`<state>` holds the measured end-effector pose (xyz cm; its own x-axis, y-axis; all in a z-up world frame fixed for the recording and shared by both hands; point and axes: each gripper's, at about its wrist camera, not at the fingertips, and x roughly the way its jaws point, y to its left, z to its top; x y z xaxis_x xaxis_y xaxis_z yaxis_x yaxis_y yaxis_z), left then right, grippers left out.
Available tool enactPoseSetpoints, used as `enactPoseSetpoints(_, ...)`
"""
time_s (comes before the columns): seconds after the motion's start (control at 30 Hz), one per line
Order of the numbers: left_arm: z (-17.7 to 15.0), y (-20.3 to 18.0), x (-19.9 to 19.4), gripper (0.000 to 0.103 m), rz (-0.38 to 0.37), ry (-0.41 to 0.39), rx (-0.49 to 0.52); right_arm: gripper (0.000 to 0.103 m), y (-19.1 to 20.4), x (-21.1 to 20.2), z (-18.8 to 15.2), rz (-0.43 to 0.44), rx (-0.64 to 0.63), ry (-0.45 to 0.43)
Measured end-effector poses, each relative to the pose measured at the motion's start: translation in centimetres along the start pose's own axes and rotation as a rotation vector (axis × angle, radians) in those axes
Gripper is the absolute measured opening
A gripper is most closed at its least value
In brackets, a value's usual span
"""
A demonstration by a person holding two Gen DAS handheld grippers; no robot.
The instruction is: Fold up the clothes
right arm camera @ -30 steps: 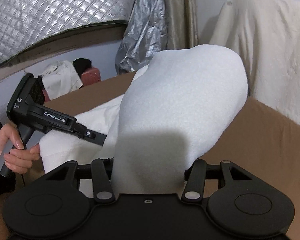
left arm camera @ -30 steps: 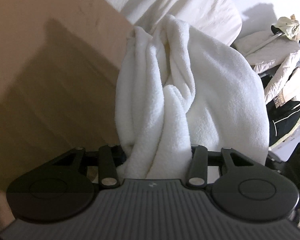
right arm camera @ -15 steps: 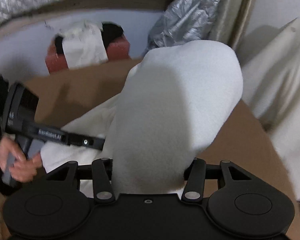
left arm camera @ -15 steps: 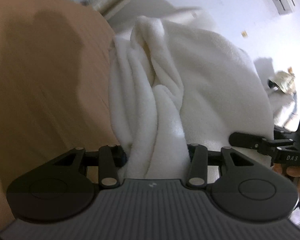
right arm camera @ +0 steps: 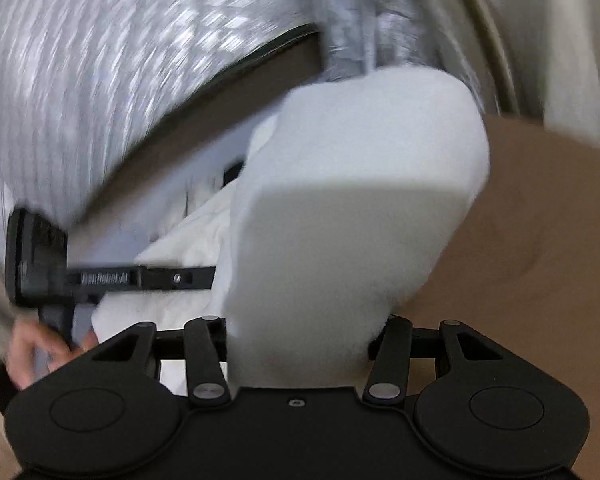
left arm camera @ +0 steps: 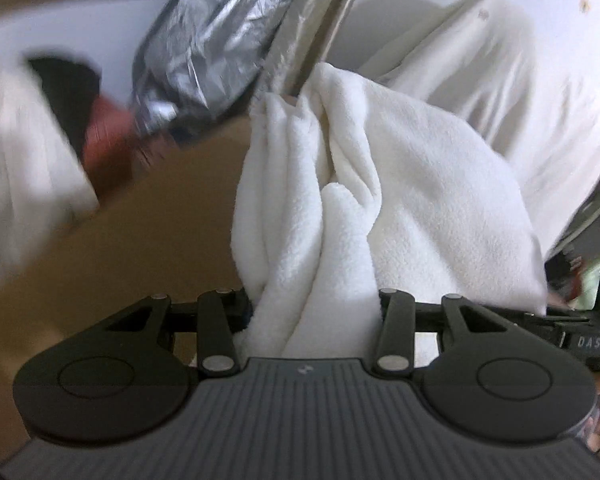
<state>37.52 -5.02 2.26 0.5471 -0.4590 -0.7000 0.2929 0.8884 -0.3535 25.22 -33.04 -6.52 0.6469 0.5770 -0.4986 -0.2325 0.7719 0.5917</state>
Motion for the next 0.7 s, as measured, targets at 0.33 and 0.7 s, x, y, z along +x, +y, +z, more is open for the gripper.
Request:
enactPoseSetpoints(0.33, -8.3, 2.2, 0.8, 0.089, 0.145, -0.188, -0.092, 0.073, -9.7, 12.0, -6.3, -0.063, 0.435, 0.09)
enactPoseSetpoints(0.7, -17.8, 12.2, 2.5, 0.091, -0.004, -0.254, -0.573, 0.078, -11.9, 6.7, -8.0, 0.067, 0.419, 0.098)
